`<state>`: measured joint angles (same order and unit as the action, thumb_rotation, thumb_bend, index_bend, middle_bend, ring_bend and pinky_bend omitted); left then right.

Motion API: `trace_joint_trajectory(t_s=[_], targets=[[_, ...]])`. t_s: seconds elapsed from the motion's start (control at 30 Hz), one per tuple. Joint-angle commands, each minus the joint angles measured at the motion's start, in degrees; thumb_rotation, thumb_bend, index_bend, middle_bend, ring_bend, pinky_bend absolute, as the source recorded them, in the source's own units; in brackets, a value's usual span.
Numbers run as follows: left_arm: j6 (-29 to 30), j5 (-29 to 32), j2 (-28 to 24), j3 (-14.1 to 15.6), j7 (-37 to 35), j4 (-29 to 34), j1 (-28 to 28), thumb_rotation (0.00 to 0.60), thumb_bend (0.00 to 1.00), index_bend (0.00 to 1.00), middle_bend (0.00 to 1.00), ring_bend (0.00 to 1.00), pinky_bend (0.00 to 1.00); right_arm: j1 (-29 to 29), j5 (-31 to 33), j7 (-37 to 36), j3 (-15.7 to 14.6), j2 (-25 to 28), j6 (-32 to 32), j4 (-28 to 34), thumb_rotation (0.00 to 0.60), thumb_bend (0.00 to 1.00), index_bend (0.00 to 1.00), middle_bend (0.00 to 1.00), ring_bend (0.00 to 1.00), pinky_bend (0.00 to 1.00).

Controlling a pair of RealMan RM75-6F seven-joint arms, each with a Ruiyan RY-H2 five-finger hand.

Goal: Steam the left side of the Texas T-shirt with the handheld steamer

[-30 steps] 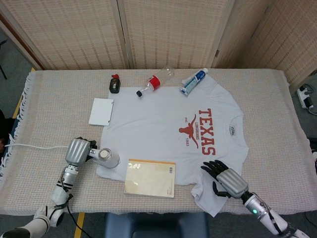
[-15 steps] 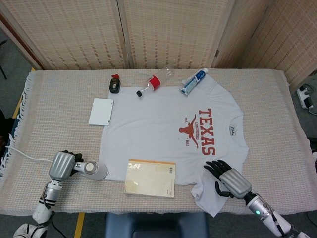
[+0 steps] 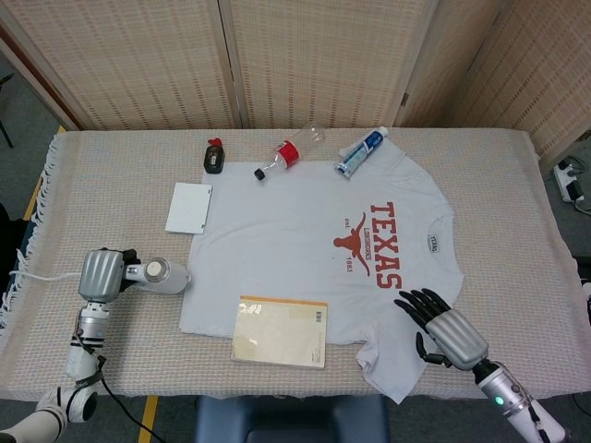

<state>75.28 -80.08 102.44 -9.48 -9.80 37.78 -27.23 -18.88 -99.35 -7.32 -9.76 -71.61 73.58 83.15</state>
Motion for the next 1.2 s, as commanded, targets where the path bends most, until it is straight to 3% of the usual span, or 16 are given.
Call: trace_joint_trajectory(t_s=[0.03,0.1,0.17,0.2,0.27,0.33,0.4,0.43,0.5,0.63,0.83,1.03,1.07,1.13,1.2], targets=[[-3.9,2.9,2.6,-2.5,0.6,-4.2,-2.3,0.6,0.38,0.92,1.0,0.84,0.74,0.6,0.2,0.3,0.2,0.6,0.6,0.5,0.206,0.82,0.0,0.03,0.0,0.0],[-4.9,3.6,3.5,-3.2,1.1,-5.7,-3.2,0.6,0.36,0.9,0.99,0.83,0.74,0.8,0.4,0.4,0.4,0.8,0.8,0.7,0.206,0.82,0.0,0.03,0.0,0.0],[-6.5,4.6,4.3,-3.7,3.2,-7.3,-3.9,0.6,0.32,0.82,0.95,0.79,0.74,1.0,0.3,0.3,0.5,0.9,1.1,0.8,0.207,0.82,0.0,0.03,0.0,0.0],[-7.5,5.2,4.5,-4.0,4.4,-7.5,-4.0,0.6,0.28,0.72,0.9,0.73,0.74,1.1,0.3,0.3,0.6,1.0,1.2,0.9,0.204,0.82,0.0,0.03,0.0,0.0],[-10.0,7.0,4.1,-4.8,7.0,-6.3,-4.1,0.6,0.19,0.46,0.7,0.55,0.73,1.2,0.2,0.4,0.9,1.1,1.5,0.9,0.201,0.82,0.0,0.03,0.0,0.0],[-11.6,8.4,2.9,-5.6,8.3,-3.5,-3.9,0.6,0.06,0.12,0.38,0.3,0.62,1.3,0.4,0.3,1.1,1.3,1.6,1.0,0.206,0.82,0.0,0.03,0.0,0.0],[-12.2,9.7,1.2,-6.2,9.9,0.1,-3.3,0.6,0.01,0.0,0.17,0.12,0.44,1.3,0.6,0.1,1.3,1.4,1.6,1.0,0.205,0.82,0.0,0.03,0.0,0.0],[-12.6,10.4,0.0,-6.4,10.9,2.4,-2.8,0.6,0.0,0.0,0.07,0.04,0.35,1.3,0.7,0.0,1.5,1.5,1.6,1.0,0.206,0.82,0.0,0.03,0.0,0.0],[-13.1,11.3,-1.9,-6.6,12.3,6.1,-2.1,0.6,0.0,0.0,0.0,0.0,0.24,1.4,0.8,-0.1,1.6,1.6,1.5,1.0,0.205,0.82,0.0,0.03,0.0,0.0],[-13.9,13.8,-6.9,-6.8,16.1,14.9,-0.1,0.6,0.0,0.0,0.0,0.0,0.16,1.5,1.0,-0.2,2.0,1.9,1.7,1.0,0.206,0.82,0.0,0.03,0.0,0.0],[-12.6,17.4,-13.7,-6.5,21.4,27.2,3.2,0.6,0.0,0.0,0.0,0.0,0.14,1.8,1.5,-0.1,2.8,3.0,2.1,1.7,0.207,0.82,0.0,0.03,0.0,0.0],[-5.6,15.3,-17.5,-6.2,15.9,33.6,7.7,0.6,0.01,0.0,0.04,0.02,0.21,2.9,3.1,1.1,3.5,5.2,3.2,3.4,0.217,0.8,0.0,0.03,0.0,0.0],[-4.3,14.3,-18.0,-5.9,14.5,33.9,8.4,0.6,0.02,0.01,0.07,0.05,0.23,3.2,3.7,1.6,3.7,5.8,3.4,3.8,0.219,0.75,0.0,0.03,0.0,0.0],[-2.0,12.0,-19.5,-4.8,12.0,34.7,10.1,0.6,0.03,0.08,0.15,0.11,0.26,4.0,4.9,2.0,4.3,6.9,4.2,4.8,0.224,0.35,0.0,0.04,0.0,0.0],[-0.5,10.3,-21.3,-3.6,10.5,36.1,11.6,0.6,0.03,0.13,0.18,0.12,0.26,4.9,5.6,2.2,4.8,7.5,5.6,5.2,0.234,0.04,0.0,0.07,0.0,0.0]])
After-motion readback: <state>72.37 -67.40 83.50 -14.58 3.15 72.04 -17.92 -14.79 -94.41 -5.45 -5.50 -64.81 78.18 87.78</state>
